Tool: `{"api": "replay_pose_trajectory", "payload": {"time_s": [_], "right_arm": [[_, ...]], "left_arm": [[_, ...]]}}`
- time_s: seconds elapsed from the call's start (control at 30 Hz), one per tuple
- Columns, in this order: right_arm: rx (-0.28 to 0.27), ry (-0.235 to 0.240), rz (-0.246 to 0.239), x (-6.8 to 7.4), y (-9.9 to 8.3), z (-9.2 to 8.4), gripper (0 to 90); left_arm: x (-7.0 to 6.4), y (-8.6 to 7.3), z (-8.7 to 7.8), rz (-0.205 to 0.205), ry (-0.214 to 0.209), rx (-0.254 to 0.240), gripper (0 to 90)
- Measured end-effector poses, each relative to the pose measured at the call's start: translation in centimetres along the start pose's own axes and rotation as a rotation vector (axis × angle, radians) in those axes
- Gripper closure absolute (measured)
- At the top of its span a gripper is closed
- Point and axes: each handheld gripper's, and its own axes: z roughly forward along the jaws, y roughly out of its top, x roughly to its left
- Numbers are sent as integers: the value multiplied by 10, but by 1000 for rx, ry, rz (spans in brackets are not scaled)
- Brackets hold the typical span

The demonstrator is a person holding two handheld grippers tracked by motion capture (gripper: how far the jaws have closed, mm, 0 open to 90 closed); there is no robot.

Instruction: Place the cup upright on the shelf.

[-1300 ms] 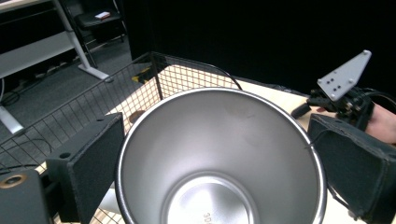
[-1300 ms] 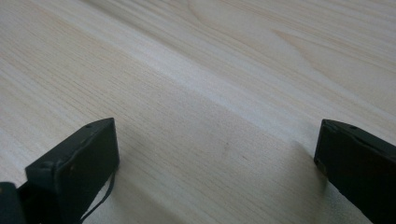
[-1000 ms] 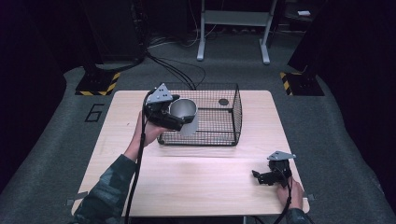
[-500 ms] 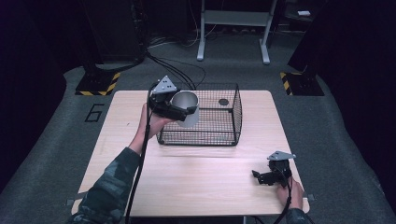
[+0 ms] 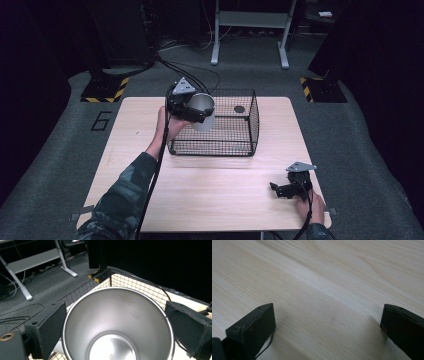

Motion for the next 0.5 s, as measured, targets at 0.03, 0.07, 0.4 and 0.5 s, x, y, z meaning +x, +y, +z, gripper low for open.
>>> {"api": "replay_pose_trajectory", "payload": {"time_s": [0.03, 0.07, 0.4, 0.5], "right_arm": [[0, 0, 0, 0, 0, 0, 0], [0, 0, 0, 0, 0, 0, 0], [0, 0, 1, 0, 0, 0, 0], [-3, -3, 11, 1, 0, 0, 0]], "left_arm": [[1, 0, 2, -7, 7, -5, 66], [1, 0, 4, -9, 10, -6, 66], [5, -3, 25, -28, 41, 29, 65], [6, -6, 32, -39, 47, 35, 65]]}}
